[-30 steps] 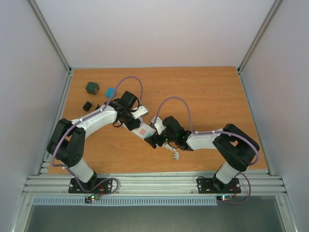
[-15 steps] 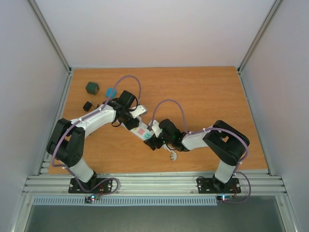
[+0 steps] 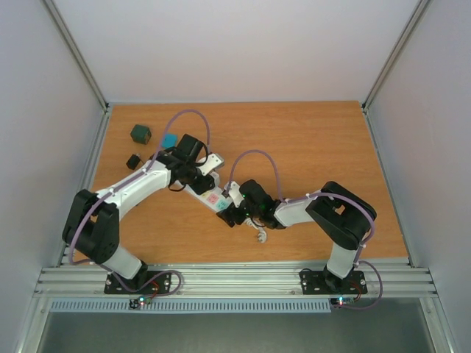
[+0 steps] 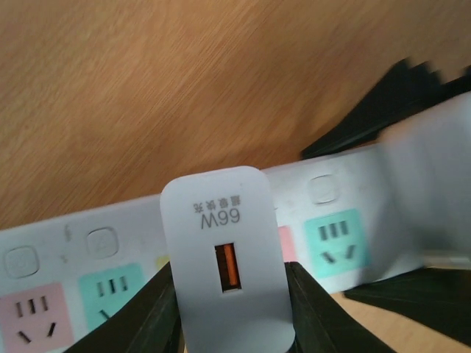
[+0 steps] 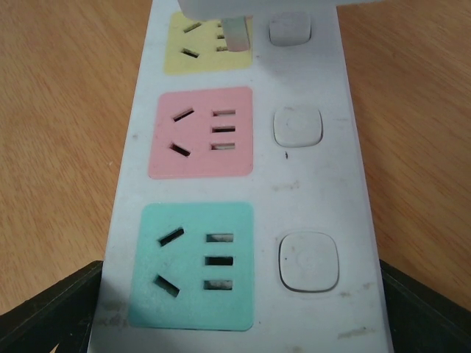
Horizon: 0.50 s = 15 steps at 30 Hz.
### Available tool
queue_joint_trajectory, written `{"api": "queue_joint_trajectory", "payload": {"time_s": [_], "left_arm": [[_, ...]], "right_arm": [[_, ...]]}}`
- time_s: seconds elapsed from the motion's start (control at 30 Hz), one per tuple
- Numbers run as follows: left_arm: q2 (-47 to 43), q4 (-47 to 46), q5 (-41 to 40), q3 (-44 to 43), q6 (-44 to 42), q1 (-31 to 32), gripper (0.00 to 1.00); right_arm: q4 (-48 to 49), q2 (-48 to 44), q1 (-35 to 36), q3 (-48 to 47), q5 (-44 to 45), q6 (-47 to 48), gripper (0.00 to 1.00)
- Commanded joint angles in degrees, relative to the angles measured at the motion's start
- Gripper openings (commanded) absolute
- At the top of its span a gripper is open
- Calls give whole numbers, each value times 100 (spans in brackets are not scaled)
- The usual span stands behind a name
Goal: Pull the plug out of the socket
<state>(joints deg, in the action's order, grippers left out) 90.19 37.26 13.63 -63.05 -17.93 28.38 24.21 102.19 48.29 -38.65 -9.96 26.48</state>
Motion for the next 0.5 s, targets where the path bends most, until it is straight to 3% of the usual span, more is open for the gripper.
{"api": "queue_joint_trajectory", "payload": {"time_s": [0.0,0.47], "left_arm": [[-378,-217,460,-175,183,30,14],[-1242,535,810,486,-385,-1139,14]], "right_arm": [[-188,264,71,-112,124,-163,48],[-438,56,66,-125,-40,-195,51]]}}
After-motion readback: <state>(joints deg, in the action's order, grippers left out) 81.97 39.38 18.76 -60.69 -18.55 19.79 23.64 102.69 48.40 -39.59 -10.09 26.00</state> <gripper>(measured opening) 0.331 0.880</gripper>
